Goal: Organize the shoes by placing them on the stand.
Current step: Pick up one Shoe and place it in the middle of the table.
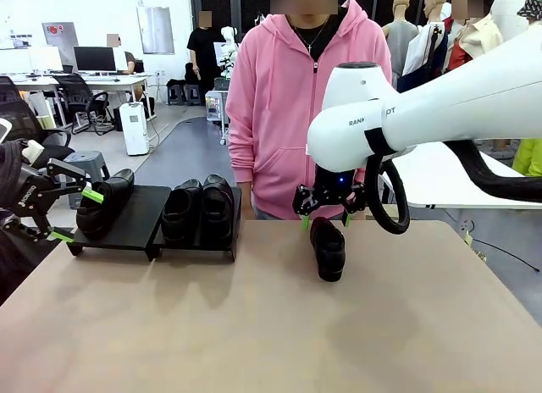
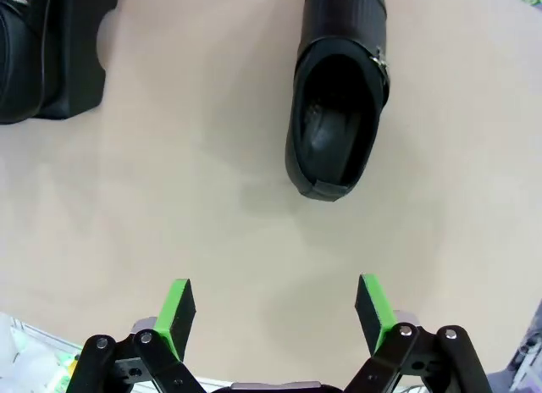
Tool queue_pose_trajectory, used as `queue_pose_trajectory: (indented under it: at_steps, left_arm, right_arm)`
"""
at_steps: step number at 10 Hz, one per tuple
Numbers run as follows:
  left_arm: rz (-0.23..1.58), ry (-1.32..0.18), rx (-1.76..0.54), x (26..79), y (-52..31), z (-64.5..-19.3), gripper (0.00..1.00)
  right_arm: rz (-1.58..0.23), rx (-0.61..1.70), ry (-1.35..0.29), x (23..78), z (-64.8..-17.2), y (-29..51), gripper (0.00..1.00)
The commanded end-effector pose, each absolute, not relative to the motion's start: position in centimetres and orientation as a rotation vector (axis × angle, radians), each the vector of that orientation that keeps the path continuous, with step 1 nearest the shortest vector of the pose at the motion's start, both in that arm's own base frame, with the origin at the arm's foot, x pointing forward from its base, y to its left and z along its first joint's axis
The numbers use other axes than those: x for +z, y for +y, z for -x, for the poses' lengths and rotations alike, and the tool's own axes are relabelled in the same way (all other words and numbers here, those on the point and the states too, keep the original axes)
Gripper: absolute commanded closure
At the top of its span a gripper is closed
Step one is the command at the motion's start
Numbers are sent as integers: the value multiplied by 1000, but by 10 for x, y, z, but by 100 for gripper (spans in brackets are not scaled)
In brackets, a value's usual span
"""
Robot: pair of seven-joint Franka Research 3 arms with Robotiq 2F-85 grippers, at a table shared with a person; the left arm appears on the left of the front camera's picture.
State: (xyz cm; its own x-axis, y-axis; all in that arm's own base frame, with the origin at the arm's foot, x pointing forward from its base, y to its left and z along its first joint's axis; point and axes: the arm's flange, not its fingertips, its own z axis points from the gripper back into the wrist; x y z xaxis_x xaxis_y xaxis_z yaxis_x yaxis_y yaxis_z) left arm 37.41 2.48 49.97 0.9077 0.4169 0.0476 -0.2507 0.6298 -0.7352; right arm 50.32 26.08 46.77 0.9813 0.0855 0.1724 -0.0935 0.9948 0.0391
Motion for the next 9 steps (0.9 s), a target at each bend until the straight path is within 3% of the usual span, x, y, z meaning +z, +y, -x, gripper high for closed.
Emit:
queue_pose_trajectory:
  at_steps: [1, 3, 6, 9]
  left_arm:
    - [799, -211, 395, 503, 27, -372, 0]
    - [799, -211, 395, 503, 27, -372, 0]
    - [799, -211, 395, 503, 27, -372, 0]
    - [799, -211, 395, 503, 27, -372, 0]
  right_arm:
    - [93, 101, -96, 446, -570, 307, 0]
    - [103, 54, -81, 442, -583, 311, 0]
    - [43, -88, 49, 396, -635, 307, 0]
    - [66, -133, 126, 361, -658, 306, 0]
